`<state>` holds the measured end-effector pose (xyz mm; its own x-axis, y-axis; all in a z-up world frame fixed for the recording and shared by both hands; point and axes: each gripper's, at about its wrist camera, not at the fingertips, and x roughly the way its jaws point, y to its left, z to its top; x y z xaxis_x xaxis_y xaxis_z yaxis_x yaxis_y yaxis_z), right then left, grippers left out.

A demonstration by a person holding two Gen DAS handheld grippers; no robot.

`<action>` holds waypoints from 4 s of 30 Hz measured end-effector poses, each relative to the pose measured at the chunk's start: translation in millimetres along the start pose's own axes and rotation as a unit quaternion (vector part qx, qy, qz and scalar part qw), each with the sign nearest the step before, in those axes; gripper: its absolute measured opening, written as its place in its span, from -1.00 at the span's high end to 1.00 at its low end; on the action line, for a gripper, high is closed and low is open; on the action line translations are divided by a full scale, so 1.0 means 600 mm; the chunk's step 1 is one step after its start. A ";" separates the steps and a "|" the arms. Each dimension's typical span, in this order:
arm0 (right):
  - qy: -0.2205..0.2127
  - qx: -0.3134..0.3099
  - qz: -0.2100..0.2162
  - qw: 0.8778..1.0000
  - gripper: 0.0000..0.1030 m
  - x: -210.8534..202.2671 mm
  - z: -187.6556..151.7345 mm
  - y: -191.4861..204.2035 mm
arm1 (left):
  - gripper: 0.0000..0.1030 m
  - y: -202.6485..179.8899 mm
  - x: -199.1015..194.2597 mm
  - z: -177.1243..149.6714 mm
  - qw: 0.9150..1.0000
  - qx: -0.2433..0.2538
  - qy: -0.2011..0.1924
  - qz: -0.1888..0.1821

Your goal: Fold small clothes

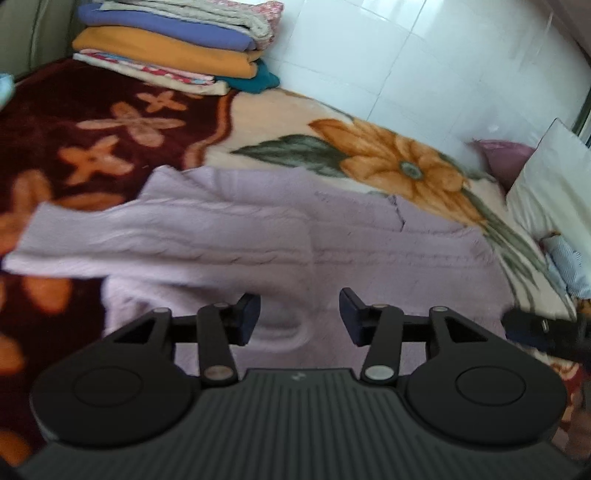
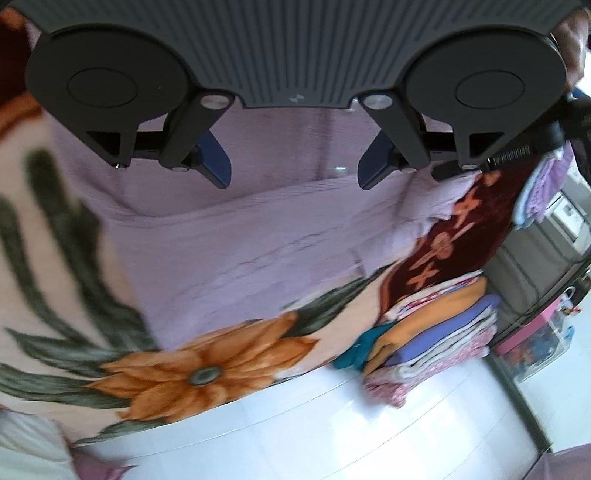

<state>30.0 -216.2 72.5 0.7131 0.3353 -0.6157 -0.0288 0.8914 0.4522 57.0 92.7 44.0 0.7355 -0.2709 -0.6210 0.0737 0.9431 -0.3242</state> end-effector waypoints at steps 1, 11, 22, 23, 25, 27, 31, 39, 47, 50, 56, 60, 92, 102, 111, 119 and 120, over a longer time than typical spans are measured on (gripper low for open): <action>0.005 -0.003 0.007 1.000 -0.58 0.007 0.004 0.012 | 0.04 0.007 -0.008 -0.003 1.000 -0.006 0.004 0.003; 0.075 -0.054 0.077 0.993 -0.58 0.123 0.025 0.162 | 0.04 0.059 -0.039 -0.030 0.999 -0.032 0.019 0.033; 0.136 -0.093 0.044 0.985 -0.46 0.252 0.024 0.242 | 0.04 0.068 -0.032 -0.036 0.999 -0.038 0.014 0.026; 0.137 -0.096 0.048 0.985 -0.33 0.255 0.022 0.242 | 0.04 0.068 -0.032 -0.036 0.999 -0.039 0.014 0.026; 0.141 -0.110 0.065 0.982 0.63 0.258 0.019 0.244 | 0.04 0.070 -0.032 -0.035 0.999 -0.040 0.012 0.026; 0.133 -0.142 0.068 0.979 0.82 0.254 0.020 0.256 | 0.04 0.072 -0.033 -0.035 0.999 -0.040 0.010 0.026; 0.054 -0.213 0.060 0.974 0.84 0.217 0.041 0.284 | 0.04 0.076 -0.034 -0.035 0.999 -0.043 0.008 0.031; 0.105 -0.281 -0.007 0.954 0.81 0.275 0.024 0.268 | 0.04 0.079 -0.043 -0.034 0.998 -0.047 0.009 0.034; 0.054 -0.268 0.017 0.962 -0.18 0.227 0.018 0.291 | 0.04 0.083 -0.069 -0.026 0.998 -0.048 0.016 0.031; 0.042 -0.309 0.052 0.949 -0.29 0.196 0.007 0.325 | 0.04 0.087 -0.080 -0.027 0.998 -0.051 0.021 0.031; 0.062 -0.377 0.107 0.918 -0.31 0.184 -0.033 0.390 | 0.04 0.096 -0.081 -0.039 0.997 -0.053 0.037 0.036; 0.083 -0.375 0.116 0.916 -0.31 0.207 -0.044 0.406 | 0.04 0.100 -0.081 -0.044 0.997 -0.057 0.037 0.029; -0.043 -0.295 0.067 0.952 0.91 0.111 0.049 0.315 | 0.04 0.084 -0.067 -0.036 0.998 -0.055 0.034 0.026; -0.062 -0.238 -0.022 0.969 0.91 0.076 0.060 0.167 | 0.04 0.072 -0.061 -0.029 0.998 -0.049 0.036 0.034; -0.012 -0.195 -0.062 0.979 0.76 0.088 0.026 0.070 | 0.04 0.049 -0.057 -0.022 0.998 -0.032 0.037 0.037; -0.035 -0.287 -0.044 0.956 -0.33 0.061 0.017 0.110 | 0.04 0.031 -0.053 -0.019 0.998 -0.020 0.037 0.037; -0.033 -0.307 -0.042 0.950 -0.35 0.064 0.015 0.123 | 0.04 0.029 -0.053 -0.019 0.998 -0.019 0.038 0.036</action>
<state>61.5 -140.6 88.0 0.7725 0.2532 -0.5823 -0.3582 0.9310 -0.0705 27.5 115.8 49.9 0.6853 -0.2176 -0.6950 -0.0048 0.9530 -0.3030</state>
